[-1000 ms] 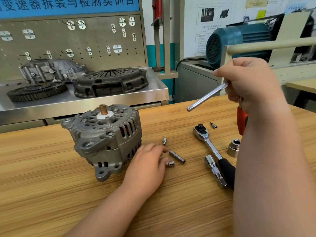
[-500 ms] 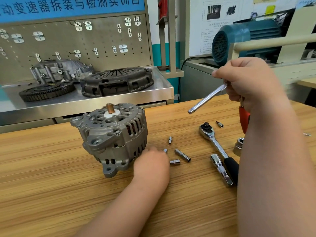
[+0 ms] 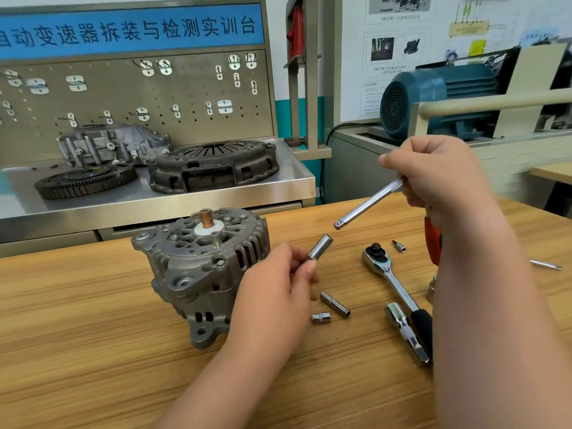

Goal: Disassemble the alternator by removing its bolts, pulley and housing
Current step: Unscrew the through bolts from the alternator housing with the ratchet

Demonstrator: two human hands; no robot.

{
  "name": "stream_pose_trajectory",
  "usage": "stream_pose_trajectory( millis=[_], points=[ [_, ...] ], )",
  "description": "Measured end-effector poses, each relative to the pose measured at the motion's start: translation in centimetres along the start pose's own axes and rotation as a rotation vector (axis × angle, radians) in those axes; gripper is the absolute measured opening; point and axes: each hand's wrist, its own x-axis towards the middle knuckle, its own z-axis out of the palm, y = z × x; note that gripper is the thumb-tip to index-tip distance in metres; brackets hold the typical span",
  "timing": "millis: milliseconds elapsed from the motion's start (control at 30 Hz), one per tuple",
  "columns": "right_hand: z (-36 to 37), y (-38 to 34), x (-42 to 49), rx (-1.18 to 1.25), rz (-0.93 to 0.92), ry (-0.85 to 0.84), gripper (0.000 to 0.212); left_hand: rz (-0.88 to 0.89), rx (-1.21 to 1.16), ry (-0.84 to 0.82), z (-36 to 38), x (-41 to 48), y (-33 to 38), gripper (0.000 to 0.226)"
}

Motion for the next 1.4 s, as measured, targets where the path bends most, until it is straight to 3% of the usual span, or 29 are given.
stream_pose_trajectory(
  millis=[167, 433, 567, 667, 900, 1400],
  points=[
    [0.4, -0.4, -0.1, 0.0, -0.068, 0.064, 0.043, 0.128, -0.079, 0.056, -0.8, -0.3, 0.3, 0.019],
    [0.7, -1.7, -0.8, -0.038, -0.181, 0.046, 0.038, 0.224, -0.061, 0.121, -1.5, -0.6, 0.6, 0.01],
    [0.8, -2.4, -1.2, -0.146, -0.273, 0.115, 0.033, 0.295, 0.015, 0.143, -2.2, -0.6, 0.8, 0.021],
    [1.1, -3.0, -1.6, -0.164, -0.342, 0.166, 0.024, 0.346, 0.1, 0.165, -3.0, -0.6, 1.1, 0.012],
    [2.3, -3.3, -2.0, -0.152, -0.41, 0.142, 0.025, 0.209, 0.127, 0.075, -5.2, 0.2, 1.6, 0.018],
    [5.0, -2.7, -2.3, -0.156, -0.451, 0.061, 0.038, 0.117, 0.136, -0.135, -9.1, 1.1, 1.5, 0.021]
  ],
)
